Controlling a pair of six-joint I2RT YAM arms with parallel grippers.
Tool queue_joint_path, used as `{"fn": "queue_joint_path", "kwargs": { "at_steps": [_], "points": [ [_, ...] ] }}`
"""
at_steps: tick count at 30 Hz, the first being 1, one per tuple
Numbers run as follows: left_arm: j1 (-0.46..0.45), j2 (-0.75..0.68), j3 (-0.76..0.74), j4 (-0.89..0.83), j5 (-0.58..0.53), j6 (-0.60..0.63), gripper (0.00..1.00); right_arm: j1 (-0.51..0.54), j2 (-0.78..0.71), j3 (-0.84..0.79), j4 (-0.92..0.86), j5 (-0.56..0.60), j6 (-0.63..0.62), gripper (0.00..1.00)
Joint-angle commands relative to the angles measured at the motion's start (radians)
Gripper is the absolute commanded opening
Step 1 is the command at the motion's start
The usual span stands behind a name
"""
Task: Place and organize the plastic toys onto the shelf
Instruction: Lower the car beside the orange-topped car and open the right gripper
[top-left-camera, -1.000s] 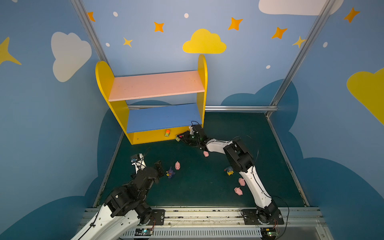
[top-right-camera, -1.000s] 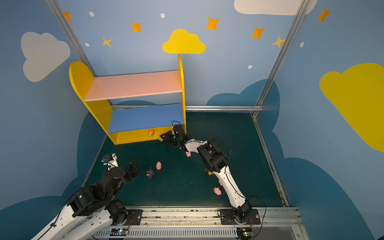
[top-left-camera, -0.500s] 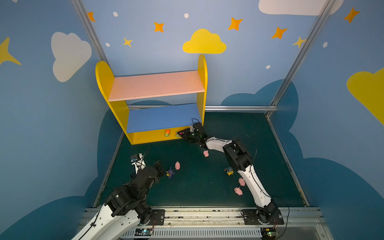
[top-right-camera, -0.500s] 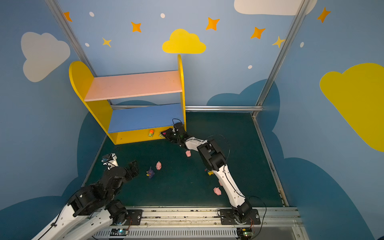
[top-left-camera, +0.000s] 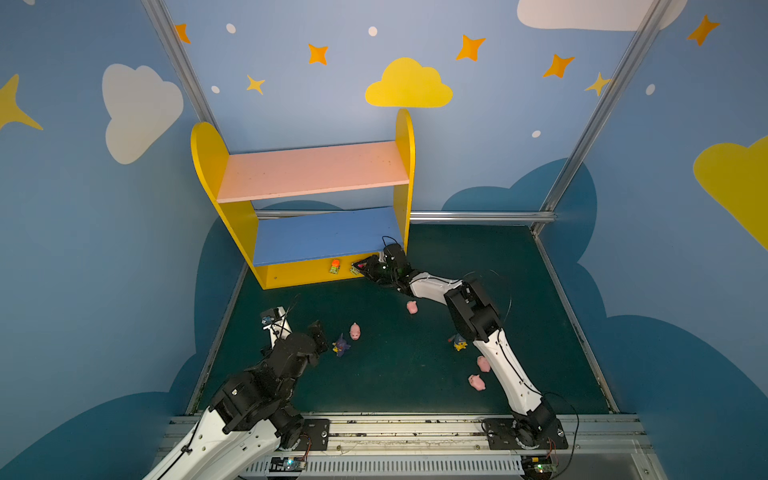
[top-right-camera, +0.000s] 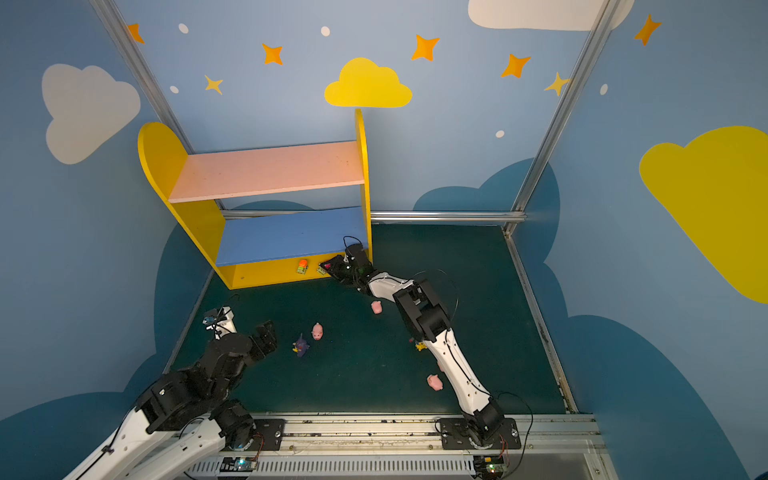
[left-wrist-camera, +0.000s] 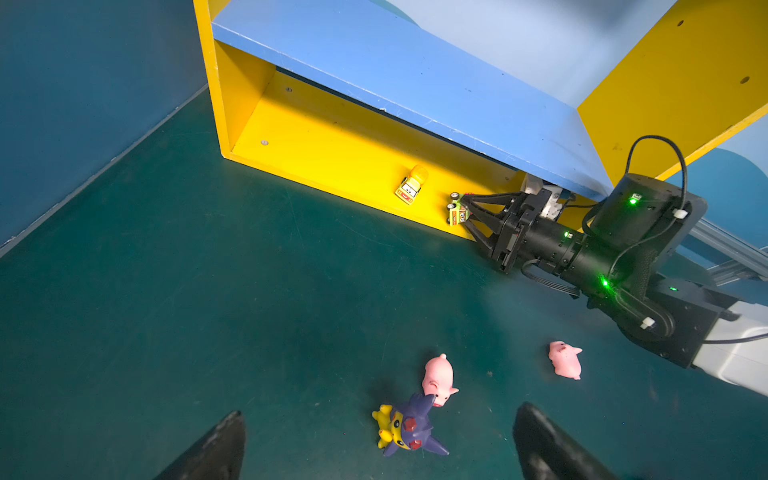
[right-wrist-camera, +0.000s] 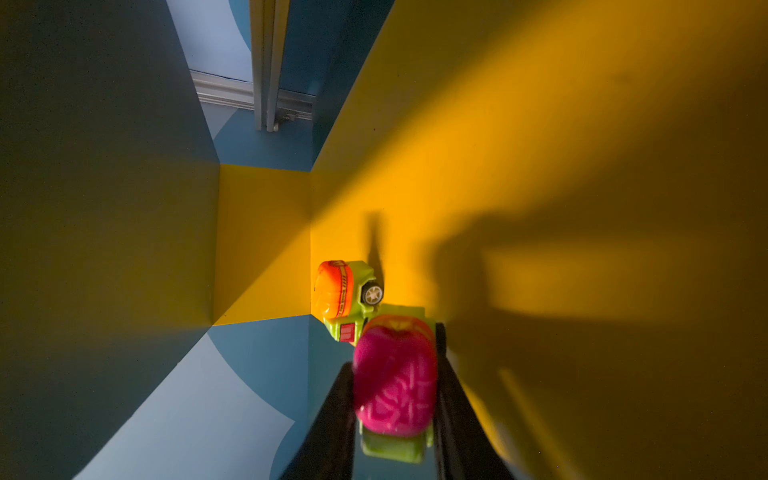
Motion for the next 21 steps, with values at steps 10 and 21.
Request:
{"fn": "queue_joint_path", "kwargs": {
  "at_steps": [10, 21],
  "points": [
    [0.010, 0.005, 0.025, 0.002, -0.016, 0.017, 1.00, -0.006, 0.035, 0.073, -0.052, 0.000, -0.024, 0.30],
    [0.012, 0.000, 0.024, 0.005, -0.010, 0.021, 1.00, -0.005, 0.020, 0.060, -0.051, -0.007, -0.033, 0.39]
  ]
}}
